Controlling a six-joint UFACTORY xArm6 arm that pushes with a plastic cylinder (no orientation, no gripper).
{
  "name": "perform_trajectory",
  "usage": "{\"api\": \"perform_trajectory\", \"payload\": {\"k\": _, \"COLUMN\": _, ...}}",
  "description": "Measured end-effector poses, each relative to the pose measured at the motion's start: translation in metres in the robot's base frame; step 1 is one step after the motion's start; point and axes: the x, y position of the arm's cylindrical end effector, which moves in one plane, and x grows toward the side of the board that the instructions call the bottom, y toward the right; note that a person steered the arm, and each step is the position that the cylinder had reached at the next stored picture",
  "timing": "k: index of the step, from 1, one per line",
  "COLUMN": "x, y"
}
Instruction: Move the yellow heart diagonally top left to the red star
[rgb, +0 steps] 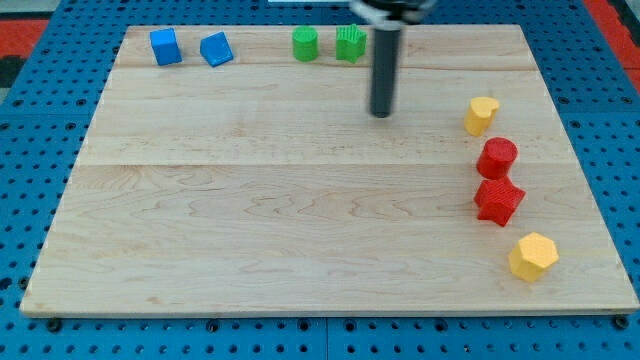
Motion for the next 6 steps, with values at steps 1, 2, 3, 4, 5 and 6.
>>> {"api": "perform_trajectory", "payload": {"k": 1, "x": -0.020, "y": 0.090}}
{"api": "perform_trajectory", "payload": {"k": 2, "x": -0.025, "y": 0.126}}
{"api": "perform_trajectory", "payload": {"k": 3, "x": -0.023, "y": 0.217}}
{"api": "perform_trajectory", "payload": {"k": 4, "x": -0.018, "y": 0.234}}
{"api": "perform_trajectory", "payload": {"k": 5, "x": 0.019, "y": 0.225}}
{"api": "perform_trajectory", "payload": {"k": 6, "x": 0.015, "y": 0.139}}
